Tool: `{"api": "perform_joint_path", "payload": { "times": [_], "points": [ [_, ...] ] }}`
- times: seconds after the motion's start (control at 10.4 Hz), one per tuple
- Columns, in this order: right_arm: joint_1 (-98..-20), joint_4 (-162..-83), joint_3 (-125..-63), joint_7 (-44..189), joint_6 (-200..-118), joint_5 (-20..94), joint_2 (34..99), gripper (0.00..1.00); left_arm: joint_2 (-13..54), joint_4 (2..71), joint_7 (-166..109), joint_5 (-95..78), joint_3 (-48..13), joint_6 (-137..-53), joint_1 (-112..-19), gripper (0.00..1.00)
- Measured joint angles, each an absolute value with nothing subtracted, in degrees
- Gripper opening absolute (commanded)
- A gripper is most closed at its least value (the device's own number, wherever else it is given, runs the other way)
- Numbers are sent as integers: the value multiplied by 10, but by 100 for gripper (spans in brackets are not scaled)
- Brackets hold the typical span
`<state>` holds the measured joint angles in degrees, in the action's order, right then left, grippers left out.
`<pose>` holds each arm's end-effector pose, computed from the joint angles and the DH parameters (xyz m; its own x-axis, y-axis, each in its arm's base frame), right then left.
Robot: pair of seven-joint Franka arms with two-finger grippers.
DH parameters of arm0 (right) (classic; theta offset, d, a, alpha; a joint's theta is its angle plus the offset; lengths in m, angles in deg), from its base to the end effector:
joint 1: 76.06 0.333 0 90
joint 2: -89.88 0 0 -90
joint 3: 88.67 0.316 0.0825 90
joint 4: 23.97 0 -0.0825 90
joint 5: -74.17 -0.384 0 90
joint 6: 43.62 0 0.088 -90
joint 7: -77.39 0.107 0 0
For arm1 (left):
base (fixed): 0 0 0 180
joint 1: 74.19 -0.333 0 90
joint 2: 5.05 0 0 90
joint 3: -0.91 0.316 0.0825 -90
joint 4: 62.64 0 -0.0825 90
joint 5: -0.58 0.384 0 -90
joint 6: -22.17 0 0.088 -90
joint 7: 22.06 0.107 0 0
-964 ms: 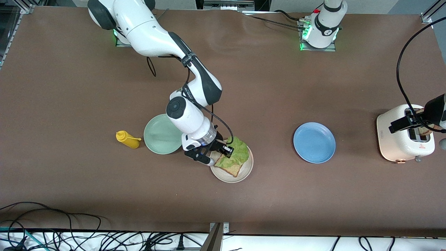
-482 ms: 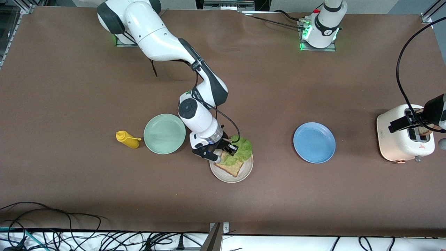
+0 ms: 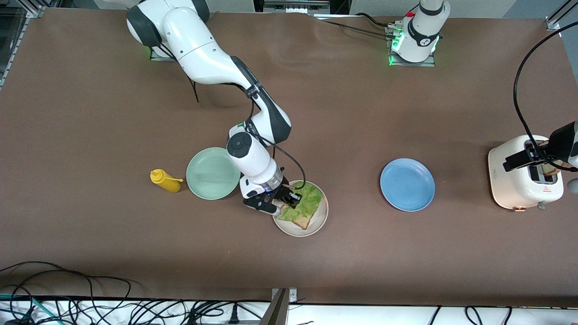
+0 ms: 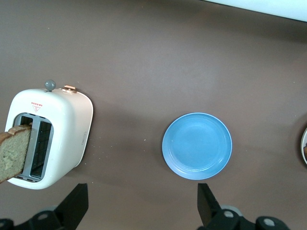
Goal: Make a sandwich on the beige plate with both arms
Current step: 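Open the right gripper and draw it back from the plate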
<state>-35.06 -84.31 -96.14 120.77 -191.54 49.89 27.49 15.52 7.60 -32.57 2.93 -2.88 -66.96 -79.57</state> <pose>0.6560 0.4768 0.2119 0.9071 -0.4006 0.1287 -0.3063 -0.8383 -0.4510 0.6574 0.0309 0.5678 0.9766 0.2137 -0.0249 0.2131 -0.9768 -0.0227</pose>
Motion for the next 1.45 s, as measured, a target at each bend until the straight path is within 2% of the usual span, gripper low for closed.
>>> {"api": "perform_joint_path", "payload": {
  "times": [0.1, 0.19, 0.67, 0.87, 1.06, 1.45],
  "points": [
    [-351, -843, -961, 1205, -1915, 499, 275, 72, 155, 76, -326, 29, -29, -666, -796, 100],
    [-350, -843, -961, 1204, -1915, 499, 275, 100, 155, 76, -326, 29, -29, -660, -796, 100],
    [-348, -842, -962, 1194, -1908, 499, 275, 100, 155, 76, -322, 29, -29, -648, -796, 100],
    [-348, -842, -964, 1189, -1873, 501, 290, 100, 155, 76, -322, 29, -29, -647, -796, 100],
    [-352, -859, -972, 1155, -1813, 502, 335, 100, 155, 76, -317, 29, -29, -646, -799, 100],
    [-399, -957, -977, 995, -1697, 502, 465, 100, 155, 79, -238, 30, -26, -645, -857, 100]
  ]
}}
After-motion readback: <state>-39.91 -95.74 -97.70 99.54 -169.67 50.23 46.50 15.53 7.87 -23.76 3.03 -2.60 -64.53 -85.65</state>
